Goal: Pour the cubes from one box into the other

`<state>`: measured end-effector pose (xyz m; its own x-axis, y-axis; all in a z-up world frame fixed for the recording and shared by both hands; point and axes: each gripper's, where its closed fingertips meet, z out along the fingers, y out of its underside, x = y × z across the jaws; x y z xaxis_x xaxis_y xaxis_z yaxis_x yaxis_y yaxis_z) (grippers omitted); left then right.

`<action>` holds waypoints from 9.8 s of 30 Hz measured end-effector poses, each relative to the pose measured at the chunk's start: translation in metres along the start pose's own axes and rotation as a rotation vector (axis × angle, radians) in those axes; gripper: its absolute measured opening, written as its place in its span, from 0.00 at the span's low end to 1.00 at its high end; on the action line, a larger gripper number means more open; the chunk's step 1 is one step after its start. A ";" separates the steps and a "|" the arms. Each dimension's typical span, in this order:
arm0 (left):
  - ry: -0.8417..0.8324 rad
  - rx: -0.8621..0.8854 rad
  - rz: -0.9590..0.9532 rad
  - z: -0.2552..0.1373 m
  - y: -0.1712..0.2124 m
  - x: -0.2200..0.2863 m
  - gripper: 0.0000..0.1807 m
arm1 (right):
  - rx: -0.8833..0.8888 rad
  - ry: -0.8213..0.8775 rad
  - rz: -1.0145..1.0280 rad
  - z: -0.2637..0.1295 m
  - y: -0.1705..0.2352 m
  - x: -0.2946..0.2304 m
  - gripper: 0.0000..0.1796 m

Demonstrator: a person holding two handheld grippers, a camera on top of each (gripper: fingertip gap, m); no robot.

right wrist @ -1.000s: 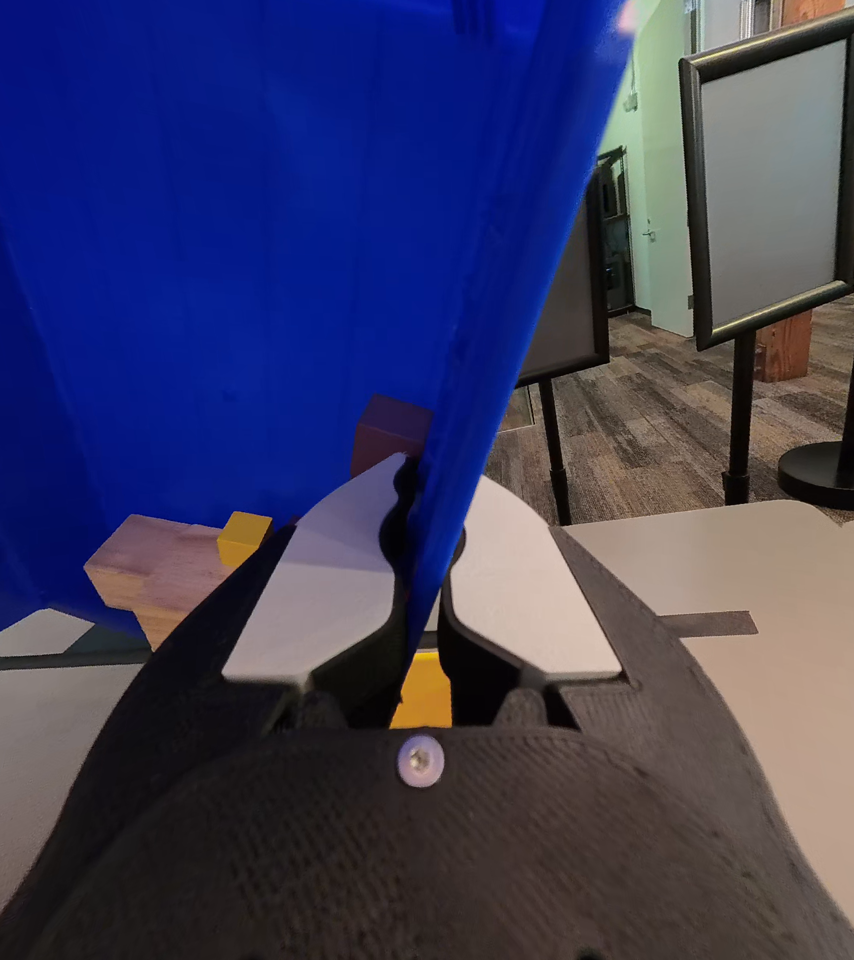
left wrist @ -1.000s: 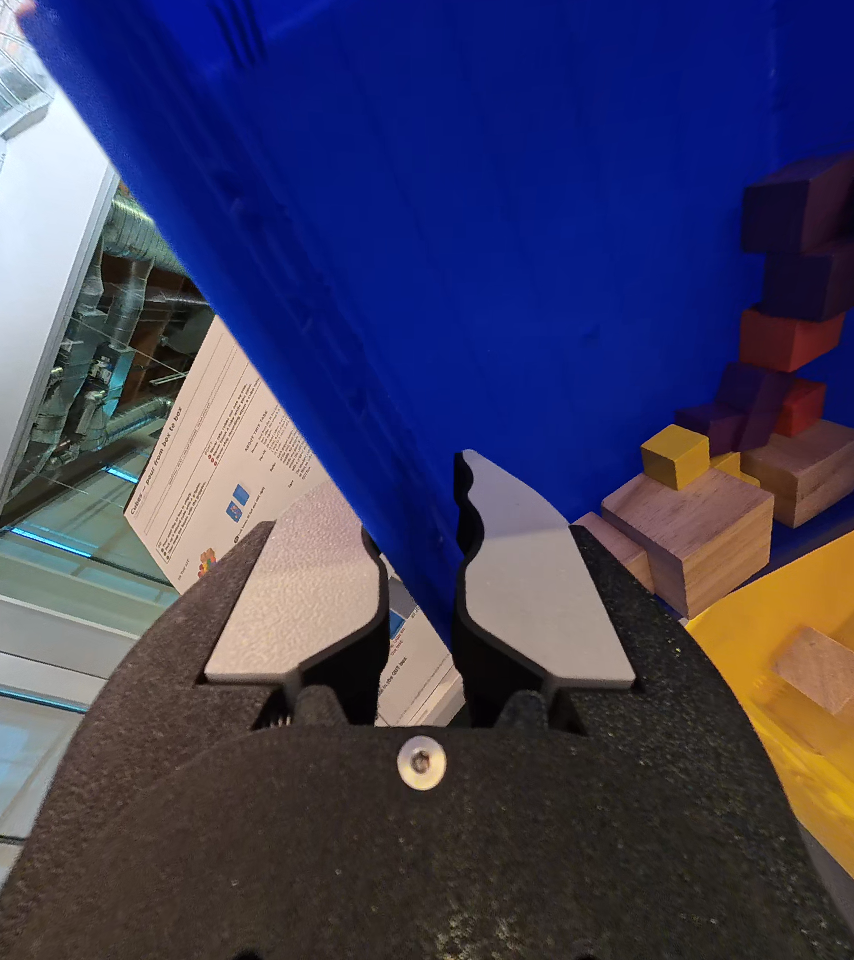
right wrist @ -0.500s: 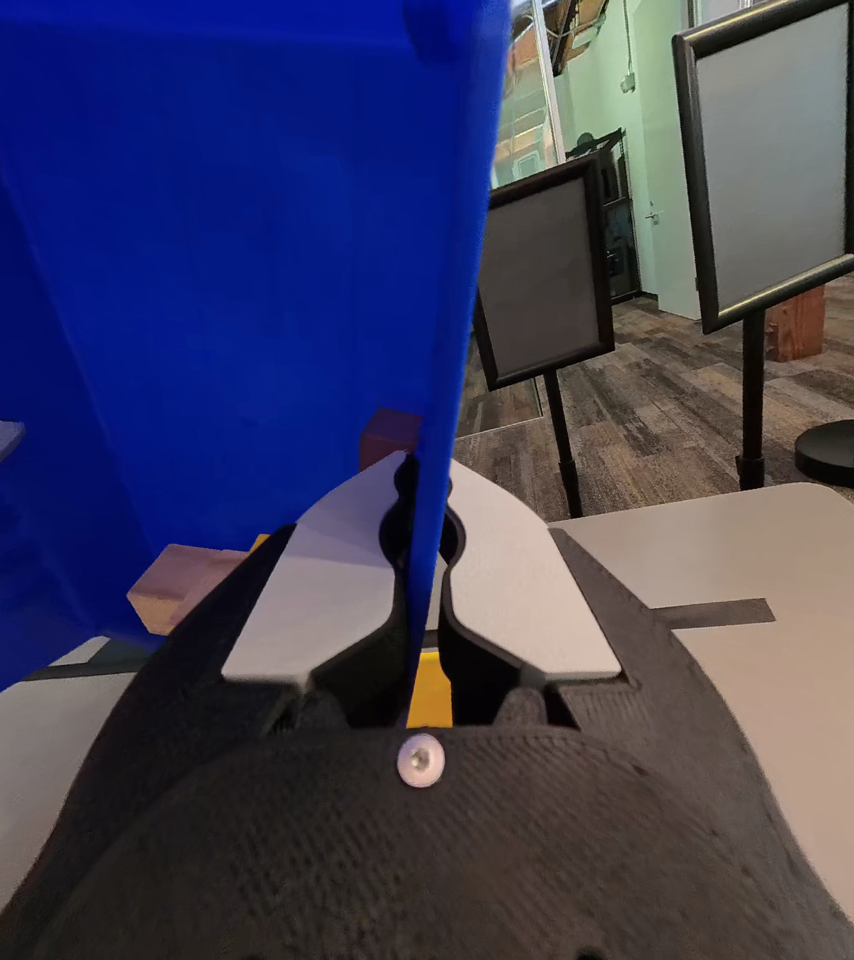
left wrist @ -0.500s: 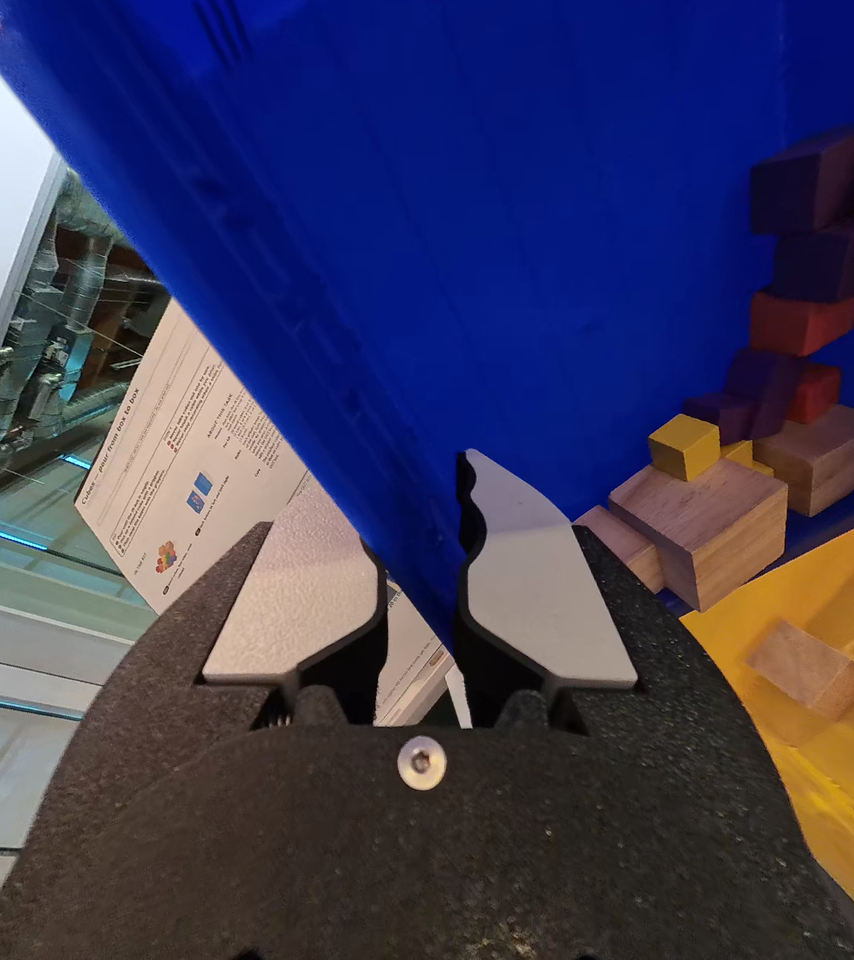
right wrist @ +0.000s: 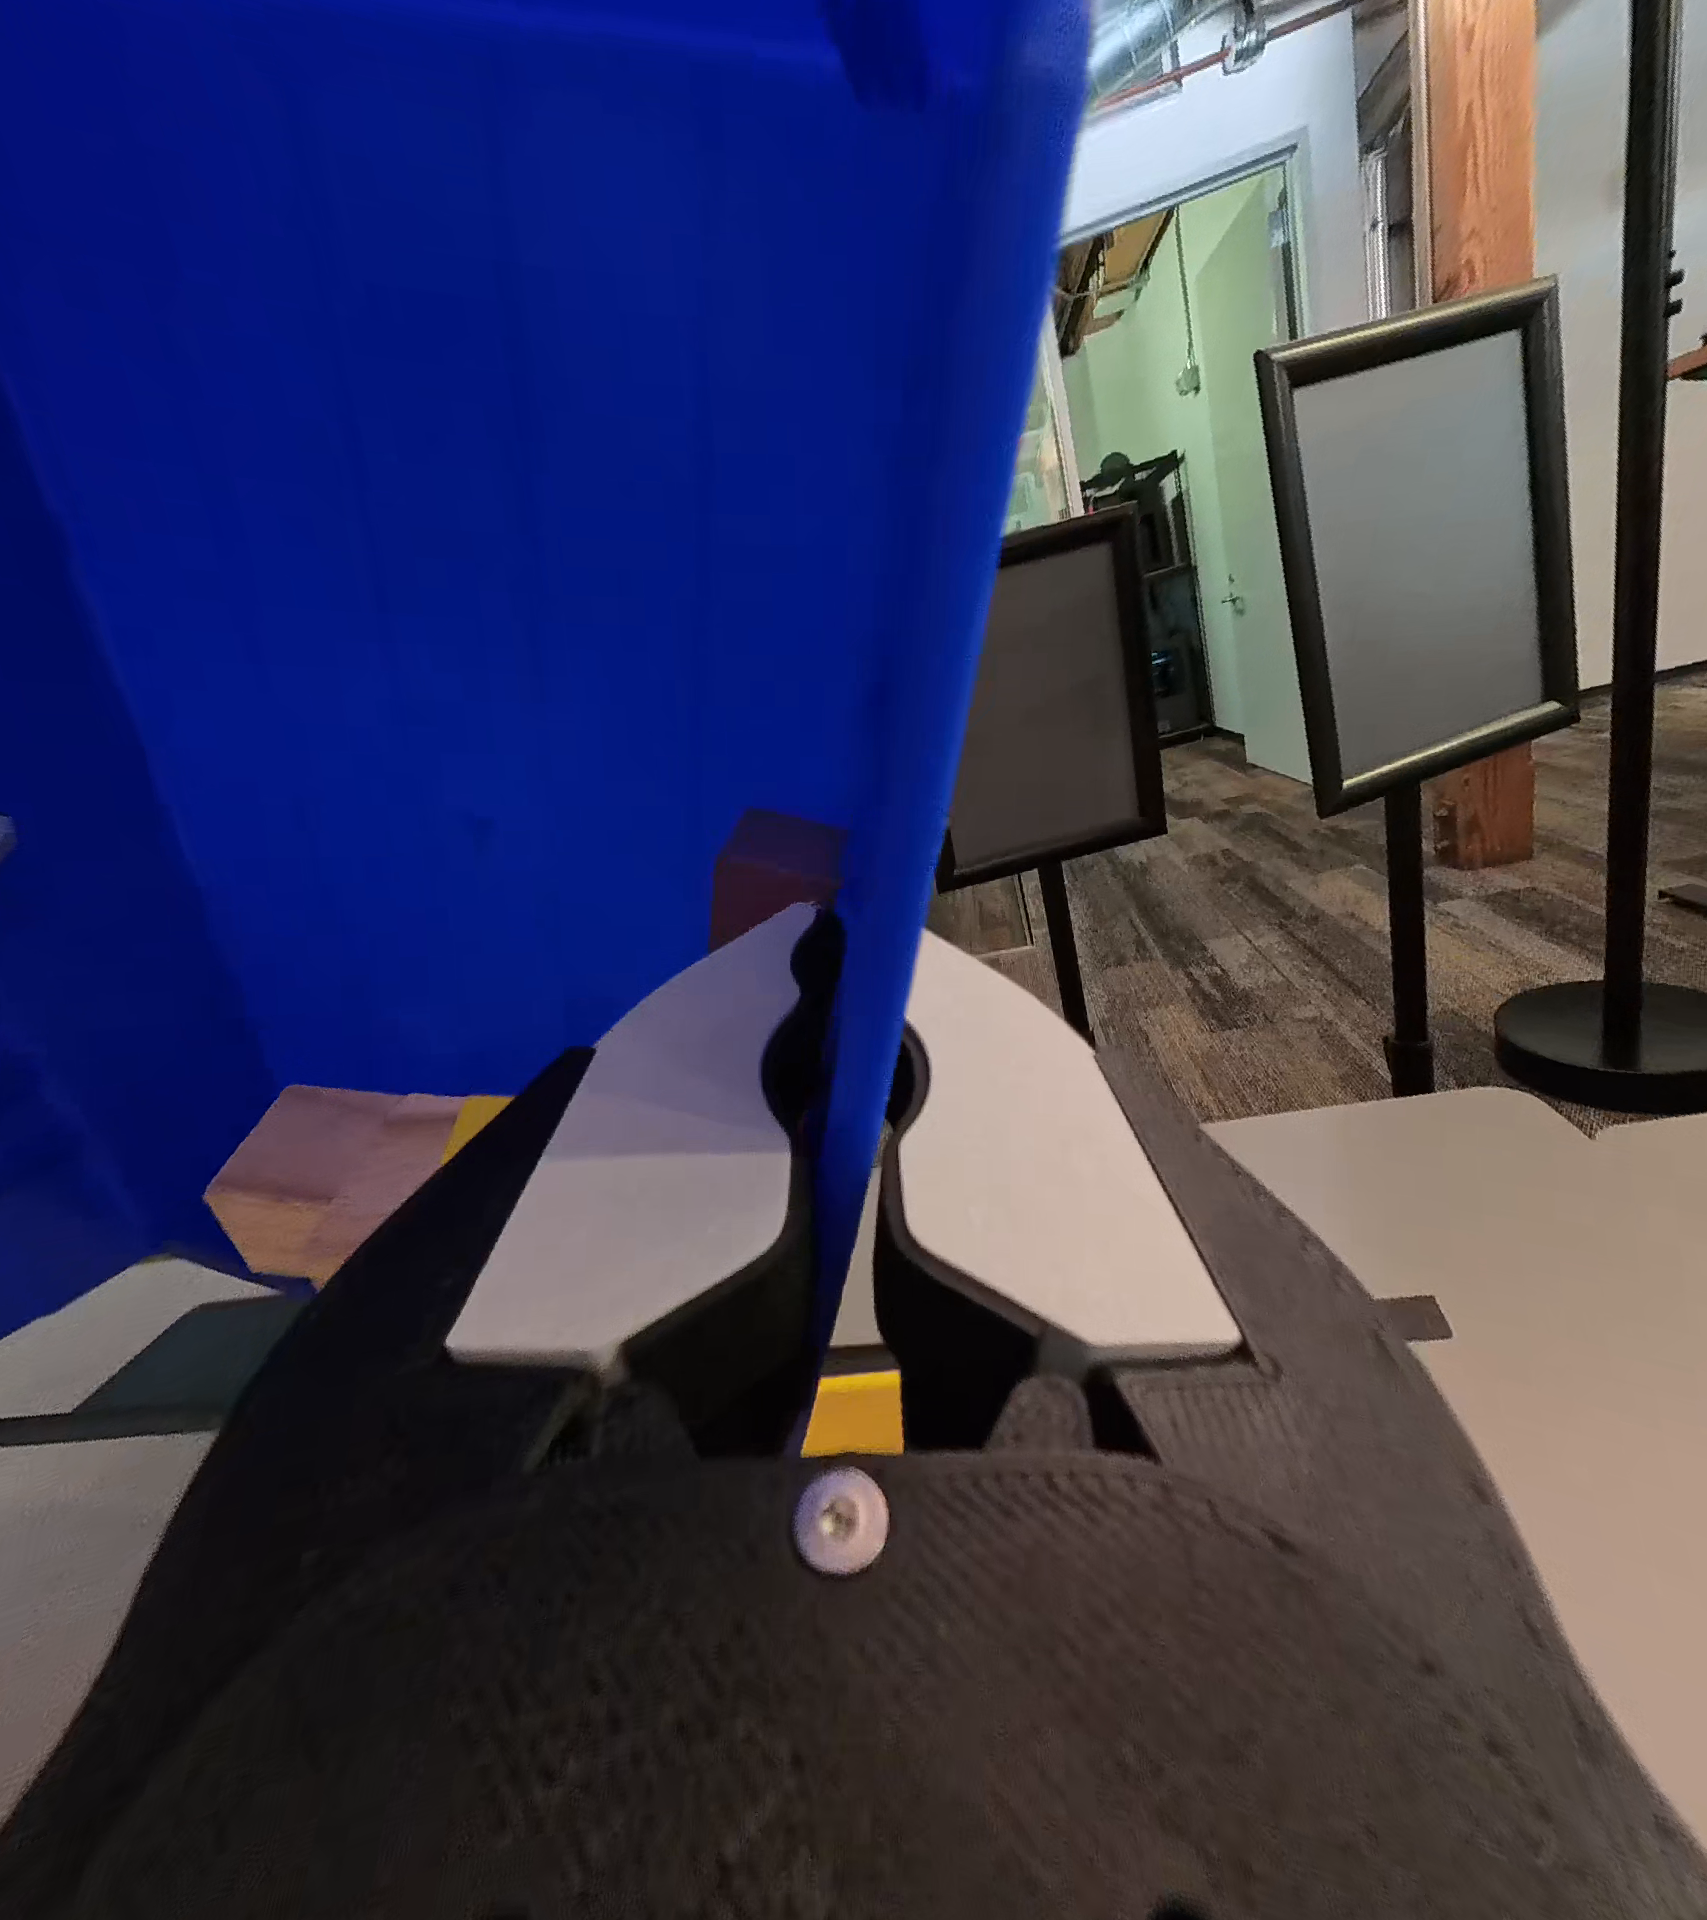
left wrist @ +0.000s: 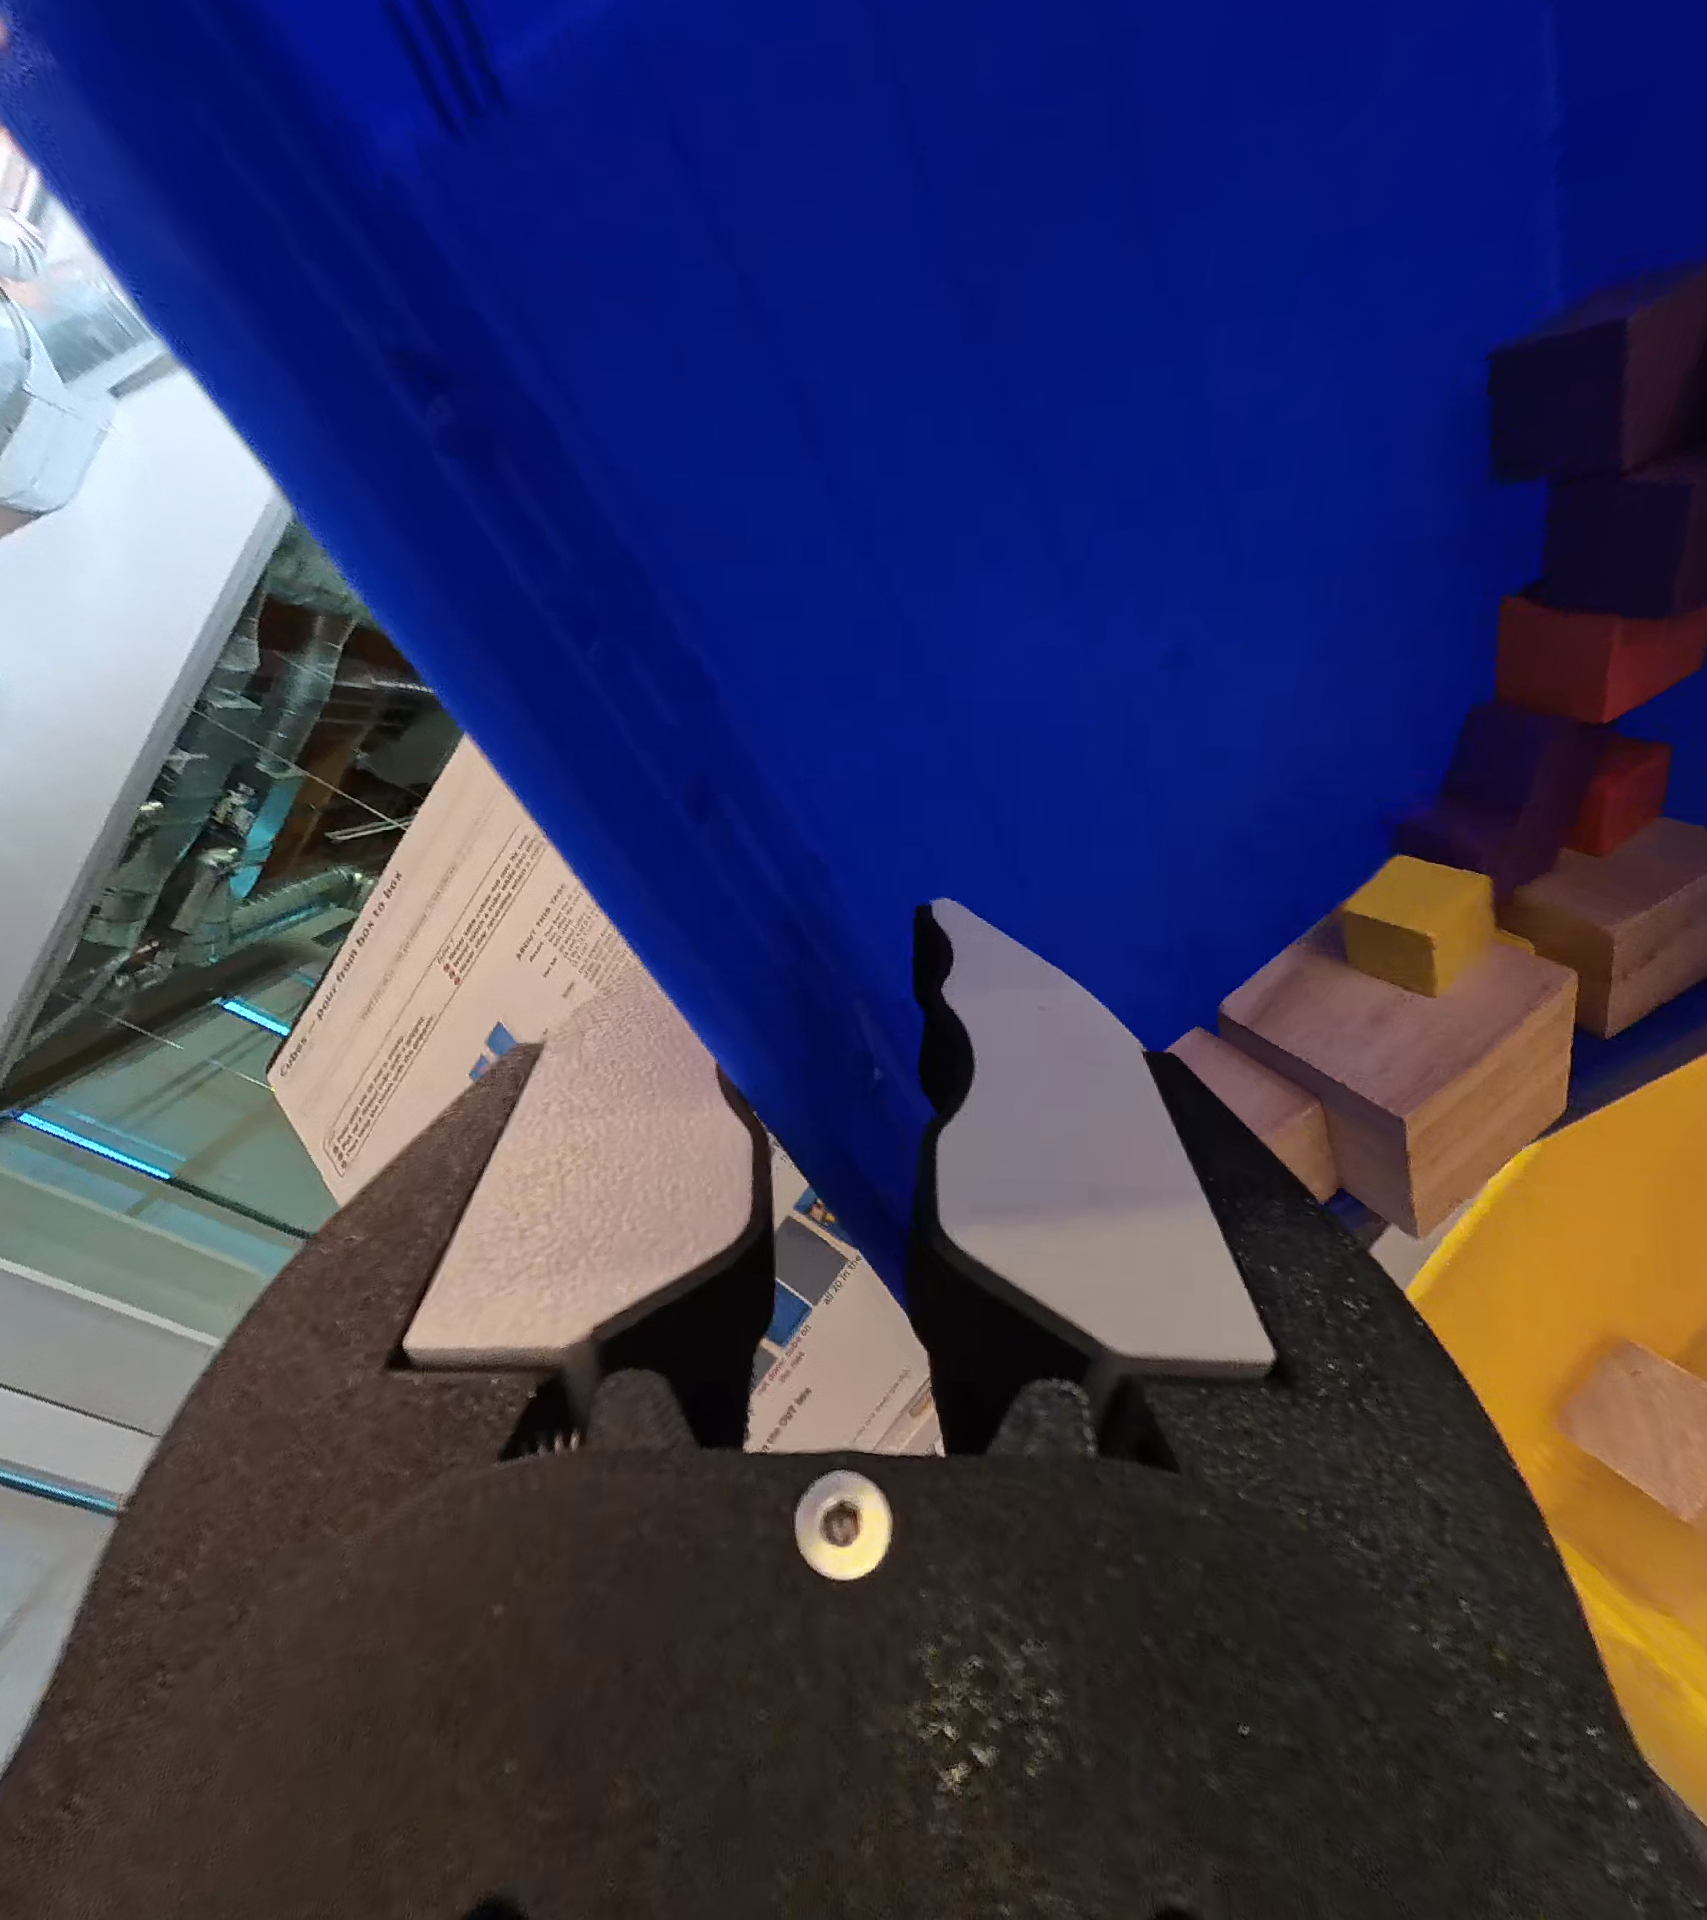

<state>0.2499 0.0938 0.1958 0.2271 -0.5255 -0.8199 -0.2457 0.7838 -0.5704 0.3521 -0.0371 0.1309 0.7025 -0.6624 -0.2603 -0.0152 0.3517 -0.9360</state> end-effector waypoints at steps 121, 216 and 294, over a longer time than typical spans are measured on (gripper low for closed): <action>1.269 -1.158 -1.131 -0.104 0.192 0.210 0.16 | -1.808 0.333 0.073 -0.165 0.119 0.243 0.04; 0.690 -1.381 -0.946 -0.240 0.532 -0.010 0.04 | -1.773 -0.082 -0.411 -0.040 0.357 -0.384 0.08; 0.761 -1.441 -0.923 -0.193 0.443 0.058 0.04 | -1.797 -0.035 -0.188 -0.071 0.324 -0.272 0.04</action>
<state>-0.0273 0.3462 -0.1141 0.4203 -0.8996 0.1188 -0.9019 -0.4285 -0.0542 0.1056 0.2099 -0.1183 0.7985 -0.5832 -0.1496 -0.5945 -0.8030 -0.0428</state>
